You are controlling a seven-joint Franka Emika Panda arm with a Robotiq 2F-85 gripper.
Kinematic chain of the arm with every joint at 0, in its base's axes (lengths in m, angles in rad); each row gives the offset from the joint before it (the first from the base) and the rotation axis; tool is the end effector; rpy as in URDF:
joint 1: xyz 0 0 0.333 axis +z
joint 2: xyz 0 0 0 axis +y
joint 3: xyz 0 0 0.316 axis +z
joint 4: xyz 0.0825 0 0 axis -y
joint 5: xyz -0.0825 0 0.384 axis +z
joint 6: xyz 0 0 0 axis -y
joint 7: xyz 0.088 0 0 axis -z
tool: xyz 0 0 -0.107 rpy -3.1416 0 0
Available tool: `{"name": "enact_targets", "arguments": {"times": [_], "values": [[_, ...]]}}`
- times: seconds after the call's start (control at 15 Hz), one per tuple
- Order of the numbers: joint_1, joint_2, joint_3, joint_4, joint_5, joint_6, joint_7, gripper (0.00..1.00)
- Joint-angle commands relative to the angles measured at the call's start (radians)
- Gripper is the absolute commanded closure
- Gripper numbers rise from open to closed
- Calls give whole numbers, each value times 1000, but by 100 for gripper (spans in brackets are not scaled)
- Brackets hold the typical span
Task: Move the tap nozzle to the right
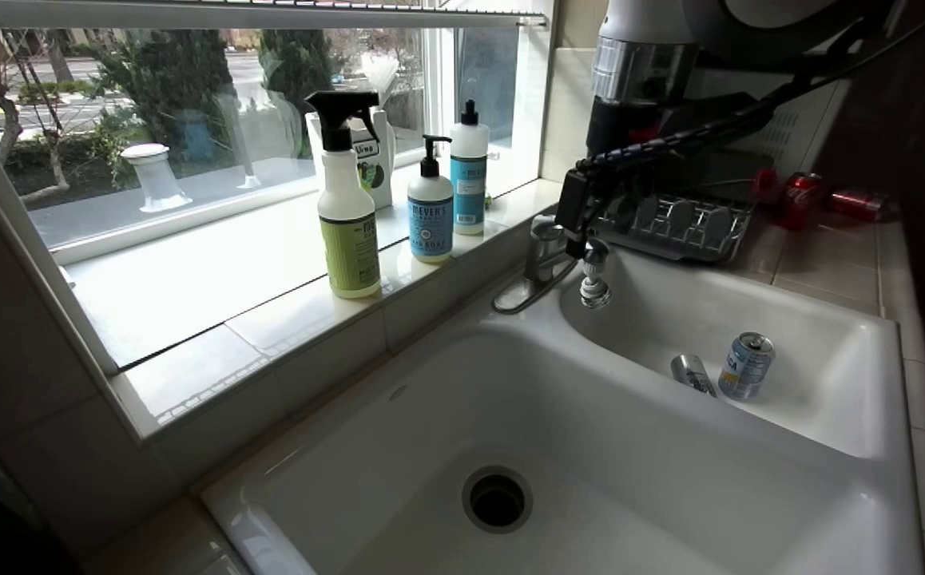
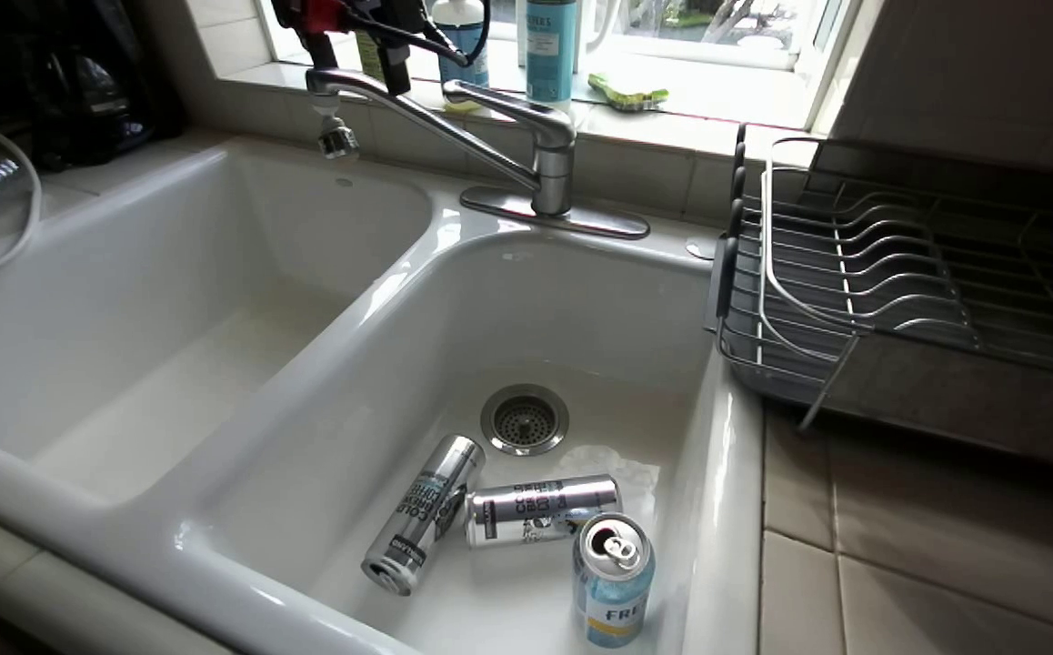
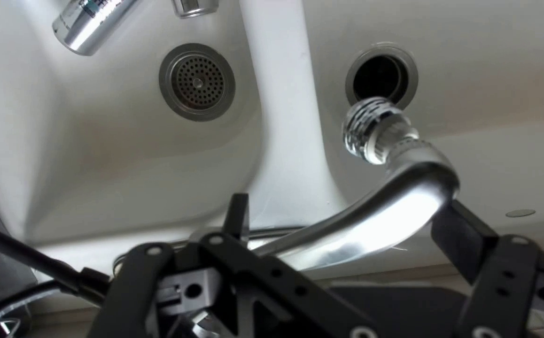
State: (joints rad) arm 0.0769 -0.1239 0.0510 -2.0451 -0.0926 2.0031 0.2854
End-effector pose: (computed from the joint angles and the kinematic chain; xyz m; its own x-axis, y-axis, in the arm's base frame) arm 0.5247 0.0627 0.5032 0.9877 -0.1179 0.1027 -0.1251 -0.9899 0.0669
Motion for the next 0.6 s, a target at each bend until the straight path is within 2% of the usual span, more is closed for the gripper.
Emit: {"name": "enact_targets", "arguments": {"times": [0.0,0.53], "values": [[-13,20,16,35,-6,-83,43,0],[-42,46,-9,61,-30,-100,18,0]]}}
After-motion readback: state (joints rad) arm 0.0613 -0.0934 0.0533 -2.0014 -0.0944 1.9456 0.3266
